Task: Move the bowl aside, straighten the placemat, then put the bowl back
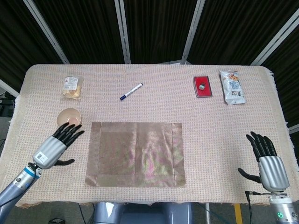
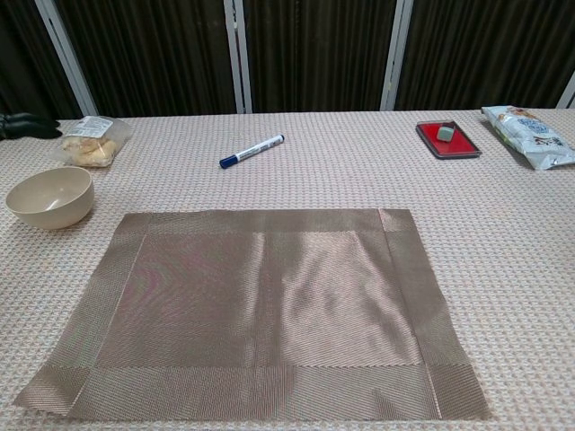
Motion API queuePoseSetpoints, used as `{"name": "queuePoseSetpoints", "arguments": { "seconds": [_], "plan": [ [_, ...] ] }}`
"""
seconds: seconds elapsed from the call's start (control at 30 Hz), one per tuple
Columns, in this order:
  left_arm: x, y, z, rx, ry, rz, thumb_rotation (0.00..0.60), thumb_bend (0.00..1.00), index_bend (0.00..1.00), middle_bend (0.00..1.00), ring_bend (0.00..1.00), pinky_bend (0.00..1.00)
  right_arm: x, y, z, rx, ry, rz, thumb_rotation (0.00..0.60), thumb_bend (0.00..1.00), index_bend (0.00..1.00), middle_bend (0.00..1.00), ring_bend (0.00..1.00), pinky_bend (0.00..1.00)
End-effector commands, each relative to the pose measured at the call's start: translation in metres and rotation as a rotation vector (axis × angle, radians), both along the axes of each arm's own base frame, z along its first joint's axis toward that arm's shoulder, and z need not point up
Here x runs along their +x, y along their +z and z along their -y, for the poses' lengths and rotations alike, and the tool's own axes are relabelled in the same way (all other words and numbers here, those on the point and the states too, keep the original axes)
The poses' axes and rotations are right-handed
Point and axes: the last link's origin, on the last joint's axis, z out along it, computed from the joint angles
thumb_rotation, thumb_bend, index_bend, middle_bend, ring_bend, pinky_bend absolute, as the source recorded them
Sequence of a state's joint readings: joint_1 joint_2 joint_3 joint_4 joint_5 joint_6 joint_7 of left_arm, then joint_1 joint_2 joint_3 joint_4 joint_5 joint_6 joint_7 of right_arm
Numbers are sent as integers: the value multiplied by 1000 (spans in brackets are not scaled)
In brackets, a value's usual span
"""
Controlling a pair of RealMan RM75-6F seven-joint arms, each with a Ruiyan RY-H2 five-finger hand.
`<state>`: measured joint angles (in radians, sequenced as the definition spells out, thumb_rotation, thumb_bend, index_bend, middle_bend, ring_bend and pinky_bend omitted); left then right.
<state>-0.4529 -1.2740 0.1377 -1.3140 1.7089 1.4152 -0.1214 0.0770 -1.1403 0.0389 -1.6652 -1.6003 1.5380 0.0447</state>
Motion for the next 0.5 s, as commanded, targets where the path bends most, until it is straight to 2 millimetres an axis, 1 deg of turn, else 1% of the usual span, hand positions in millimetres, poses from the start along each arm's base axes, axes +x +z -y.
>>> {"name": "queuePoseSetpoints", "arguments": {
  "seconds": [0.03, 0.13, 0.2, 0.33, 0.5],
  "plan": [
    [-24, 8, -31, 82, 146, -22, 600, 0, 123, 0, 0, 0, 0, 0, 0, 0, 0, 0, 600, 0, 0, 0, 0, 0],
    [-43, 3, -46, 101, 237, -53, 600, 0, 139, 0, 0, 0, -1, 0, 0, 0, -3, -2, 600, 0, 0, 0, 0, 0],
    [-51, -1, -55, 118, 283, -66, 600, 0, 165, 0, 0, 0, -2, 0, 0, -1, -9, -7, 600, 0, 0, 0, 0, 0],
    [-59, -15, -73, 126, 351, -64, 600, 13, 219, 0, 0, 0, -5, -2, 2, 3, -19, -14, 600, 0, 0, 0, 0, 0],
    [-61, -36, -90, 114, 393, -72, 600, 96, 329, 0, 0, 0, -8, -3, 3, 0, -31, -24, 600, 0, 0, 0, 0, 0]
  ]
}}
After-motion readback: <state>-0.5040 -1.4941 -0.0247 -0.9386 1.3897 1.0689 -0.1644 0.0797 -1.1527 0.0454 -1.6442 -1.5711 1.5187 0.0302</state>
